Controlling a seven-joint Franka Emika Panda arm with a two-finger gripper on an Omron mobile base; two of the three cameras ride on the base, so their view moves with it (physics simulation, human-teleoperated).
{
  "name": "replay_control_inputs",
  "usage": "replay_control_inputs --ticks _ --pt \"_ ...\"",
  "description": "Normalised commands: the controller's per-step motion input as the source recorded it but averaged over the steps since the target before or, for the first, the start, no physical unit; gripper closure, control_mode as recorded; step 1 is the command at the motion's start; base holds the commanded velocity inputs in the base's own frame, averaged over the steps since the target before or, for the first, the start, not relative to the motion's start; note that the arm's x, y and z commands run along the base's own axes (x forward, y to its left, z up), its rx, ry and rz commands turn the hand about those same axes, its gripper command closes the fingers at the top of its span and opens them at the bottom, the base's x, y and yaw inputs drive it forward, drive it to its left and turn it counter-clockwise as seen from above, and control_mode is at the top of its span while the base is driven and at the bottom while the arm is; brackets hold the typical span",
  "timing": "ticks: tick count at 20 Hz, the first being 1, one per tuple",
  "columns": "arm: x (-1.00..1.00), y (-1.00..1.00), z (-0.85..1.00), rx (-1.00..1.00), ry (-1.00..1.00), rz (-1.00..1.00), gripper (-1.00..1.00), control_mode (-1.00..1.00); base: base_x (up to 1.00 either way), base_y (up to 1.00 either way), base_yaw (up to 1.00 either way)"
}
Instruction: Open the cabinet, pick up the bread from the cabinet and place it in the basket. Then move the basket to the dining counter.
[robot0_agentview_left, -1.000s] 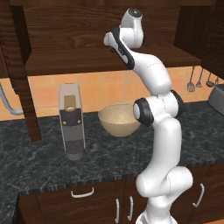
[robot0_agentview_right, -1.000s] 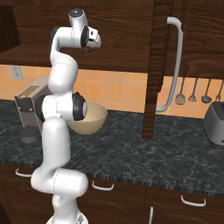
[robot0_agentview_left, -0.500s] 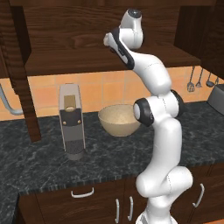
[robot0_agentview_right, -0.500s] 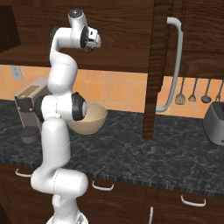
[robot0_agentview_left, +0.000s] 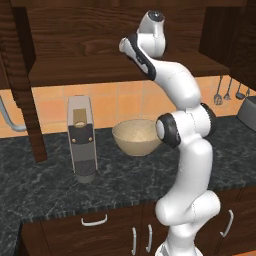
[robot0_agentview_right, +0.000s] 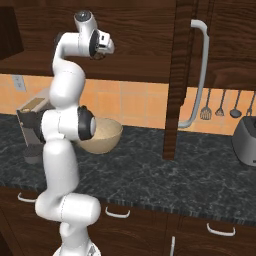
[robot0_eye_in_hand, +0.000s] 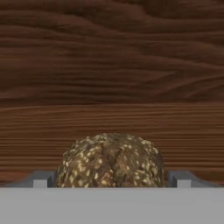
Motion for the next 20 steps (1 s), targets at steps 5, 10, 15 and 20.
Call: replay_control_inputs --ticks 5,10,15,20 --pt "-0.98 -0.13 -0.02 0.03 -0.15 0.0 1.0 -1.0 0.0 0.0 0.0" --pt "-1.0 -0.25 -0.18 0.04 -0.27 0.02 1.0 -1.0 0.0 0.0 0.0" --pt "-1.0 -0.04 -0.02 0.06 -0.27 0.03 1.0 -1.0 0.0 0.0 0.0" --pt "-1.0 0.0 0.29 0.02 -0.01 0.0 1.0 -1.0 0.0 0.0 0.0"
